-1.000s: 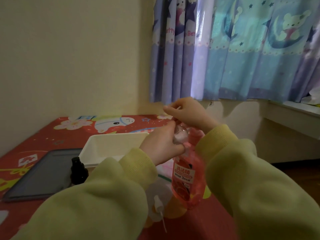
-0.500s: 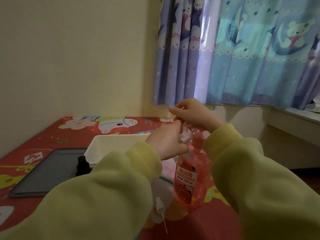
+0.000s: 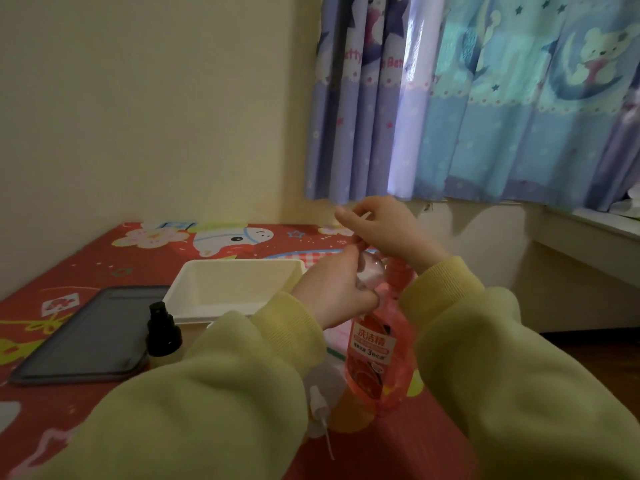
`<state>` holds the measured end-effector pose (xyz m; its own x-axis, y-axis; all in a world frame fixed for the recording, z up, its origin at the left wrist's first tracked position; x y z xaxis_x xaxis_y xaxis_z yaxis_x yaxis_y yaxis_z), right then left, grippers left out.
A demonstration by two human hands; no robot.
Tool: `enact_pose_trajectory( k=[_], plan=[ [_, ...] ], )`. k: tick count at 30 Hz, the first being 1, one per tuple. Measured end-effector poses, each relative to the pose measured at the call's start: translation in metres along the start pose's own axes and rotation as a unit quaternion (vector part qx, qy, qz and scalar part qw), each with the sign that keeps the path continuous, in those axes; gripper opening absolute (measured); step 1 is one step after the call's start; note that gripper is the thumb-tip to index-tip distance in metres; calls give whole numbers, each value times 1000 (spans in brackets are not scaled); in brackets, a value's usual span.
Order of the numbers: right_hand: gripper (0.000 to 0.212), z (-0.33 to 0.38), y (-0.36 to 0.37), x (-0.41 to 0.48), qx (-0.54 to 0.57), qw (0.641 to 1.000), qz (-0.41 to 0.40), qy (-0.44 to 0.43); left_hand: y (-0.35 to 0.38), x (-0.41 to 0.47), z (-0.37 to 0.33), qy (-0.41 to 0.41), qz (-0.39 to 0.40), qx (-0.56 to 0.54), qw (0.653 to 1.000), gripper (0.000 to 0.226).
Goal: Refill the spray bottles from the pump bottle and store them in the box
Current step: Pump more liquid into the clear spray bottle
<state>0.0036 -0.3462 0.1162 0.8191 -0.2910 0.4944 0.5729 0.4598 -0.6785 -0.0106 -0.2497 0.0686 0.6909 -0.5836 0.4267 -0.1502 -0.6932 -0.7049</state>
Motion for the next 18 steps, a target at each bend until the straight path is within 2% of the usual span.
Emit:
enact_pose_trajectory(
  k=[3, 6, 9, 12, 18],
  plan=[
    [33, 7, -5, 1, -25, 999, 26, 0, -9, 1, -8, 16, 2, 34, 999, 40],
    [31, 15, -11, 4, -26, 999, 19, -16, -18, 2, -14, 31, -17, 64, 997, 47],
    [39, 11, -7, 3, -22, 1000, 7, -21, -12, 0, -9, 15, -21, 33, 999, 41],
    [39, 3, -2, 3, -19, 1000, -12, -12, -2, -1, 1, -11, -19, -9, 1000, 38],
    [37, -2, 7, 1, -40, 999, 2, -10, 2, -5, 3, -19, -21, -6, 1000, 27]
  ],
)
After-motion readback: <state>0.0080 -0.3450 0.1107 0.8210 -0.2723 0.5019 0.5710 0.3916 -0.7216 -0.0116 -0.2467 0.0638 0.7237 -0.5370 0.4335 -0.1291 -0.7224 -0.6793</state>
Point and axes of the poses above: each hand's wrist, its own x-axis towards the middle knuckle, its own y-axis out of the palm, z = x × y, the point moved 6 cm from there along x, towards the middle knuckle, and after that the axes turned 6 degrees about -z, right-handed, at the moved point
